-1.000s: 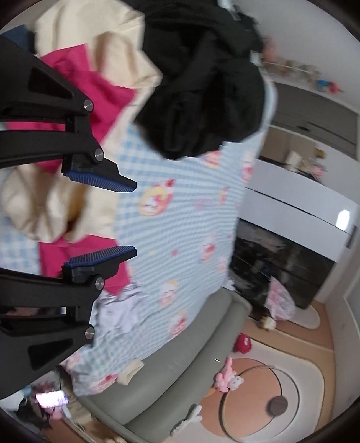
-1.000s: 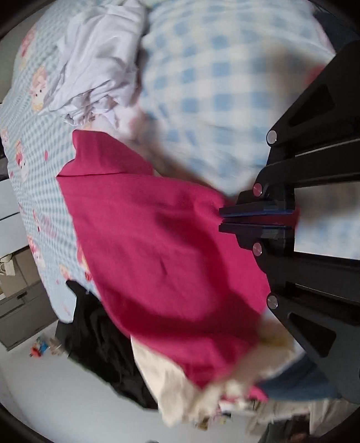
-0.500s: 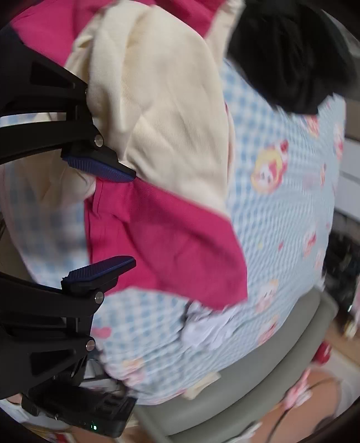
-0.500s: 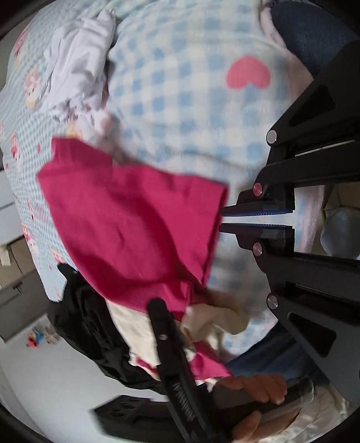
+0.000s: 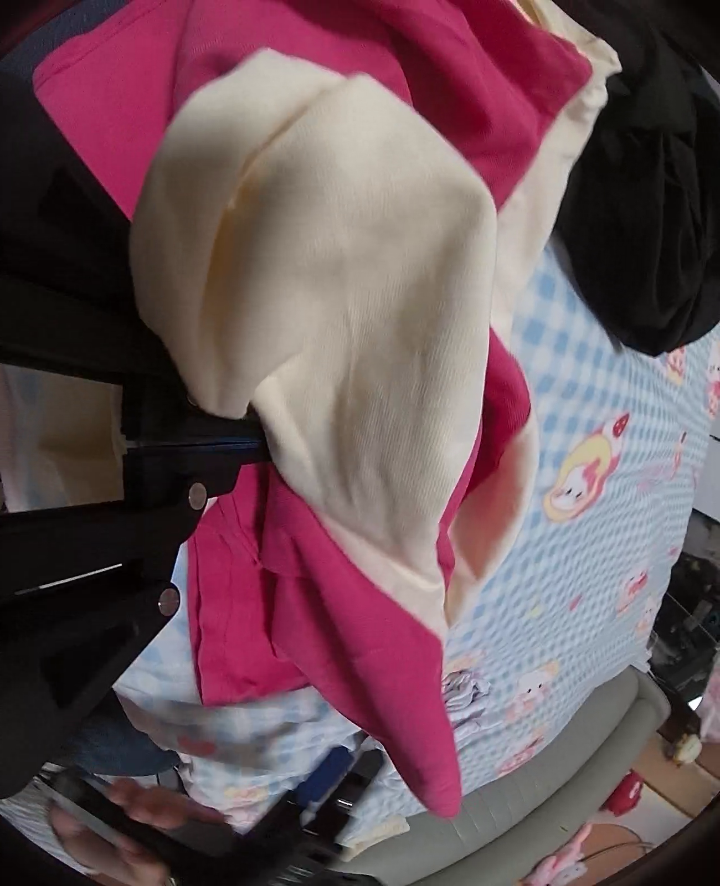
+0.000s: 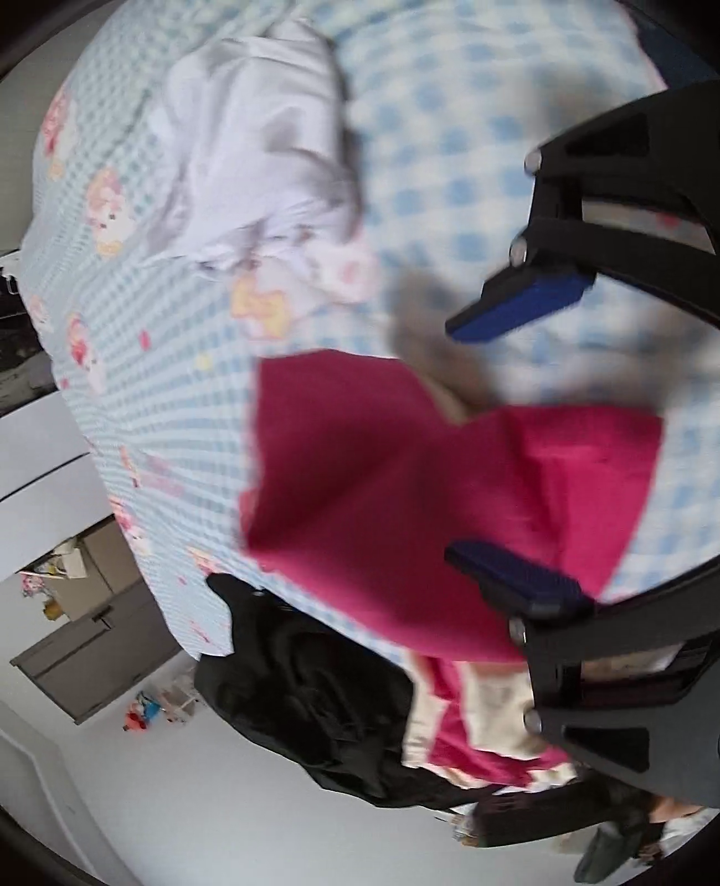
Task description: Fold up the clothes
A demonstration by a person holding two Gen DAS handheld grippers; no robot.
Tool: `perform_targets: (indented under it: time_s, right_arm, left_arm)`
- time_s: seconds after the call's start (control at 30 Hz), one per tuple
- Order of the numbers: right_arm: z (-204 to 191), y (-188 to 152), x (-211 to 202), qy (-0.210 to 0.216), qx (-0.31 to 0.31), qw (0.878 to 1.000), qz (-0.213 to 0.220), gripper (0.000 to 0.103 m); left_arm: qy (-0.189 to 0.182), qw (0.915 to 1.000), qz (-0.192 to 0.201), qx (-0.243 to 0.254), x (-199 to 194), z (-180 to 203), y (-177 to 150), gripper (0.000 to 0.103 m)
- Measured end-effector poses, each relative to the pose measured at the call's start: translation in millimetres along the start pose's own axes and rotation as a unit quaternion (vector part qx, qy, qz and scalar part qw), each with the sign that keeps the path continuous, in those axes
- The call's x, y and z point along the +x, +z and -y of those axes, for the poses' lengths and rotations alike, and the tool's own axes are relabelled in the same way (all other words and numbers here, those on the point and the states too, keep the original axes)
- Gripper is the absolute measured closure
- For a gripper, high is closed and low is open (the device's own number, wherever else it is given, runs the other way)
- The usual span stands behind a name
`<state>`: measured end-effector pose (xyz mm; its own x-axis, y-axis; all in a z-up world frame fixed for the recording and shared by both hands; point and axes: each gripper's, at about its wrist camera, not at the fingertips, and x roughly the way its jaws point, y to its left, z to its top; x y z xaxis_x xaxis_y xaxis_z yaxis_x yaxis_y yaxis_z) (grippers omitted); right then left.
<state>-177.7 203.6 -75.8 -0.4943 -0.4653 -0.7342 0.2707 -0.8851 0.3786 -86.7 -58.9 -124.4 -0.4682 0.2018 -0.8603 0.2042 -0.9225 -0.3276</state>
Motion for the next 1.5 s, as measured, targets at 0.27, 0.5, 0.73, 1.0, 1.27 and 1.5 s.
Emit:
perform_targets:
  time_s: [0.27, 0.5, 0.73, 1.0, 1.27, 1.5]
  right_arm:
    - [-10.7, 29.6, 4.2, 0.020, 0.023, 0.999, 0.027, 0.010]
    - [-16.2, 5.8, 27.5, 0.044, 0.003, 0.999, -0.022, 0.089]
    - [-21.0, -38.3, 2.1, 0.067, -0.021, 0.997, -0.039, 0.093]
    - [-18.6, -75.5, -20.8, 0.085, -0.029, 0.994, -0.060, 0.093]
    - [-2.3, -89.2, -33.3, 0.086, -0.002, 0.993, -0.086, 0.087]
    - [-35.3, -63.0, -38.2, 0.061, -0.056, 0.996, -0.039, 0.052]
  left_arm:
    - [0.004, 0.9992, -0.033, 0.021, 9.7, -17.7, -11.0, 0.100]
    - [-0.059, 0.9976, -0.025, 0.025, -16.8, -3.9, -6.9, 0.100]
    - [-0.162, 0.9845, 0.036, 0.058, -51.9, 20.2, 9.0, 0.044]
    - [-0.203, 0.9751, -0.015, 0.088, -10.5, 84.0, 4.2, 0.036]
    - [-0.175, 0.9798, -0.063, 0.074, 16.0, 67.2, -28.2, 0.075]
    - [-0.200, 0.9746, -0.075, 0.069, 19.4, 53.0, -44.8, 0.074]
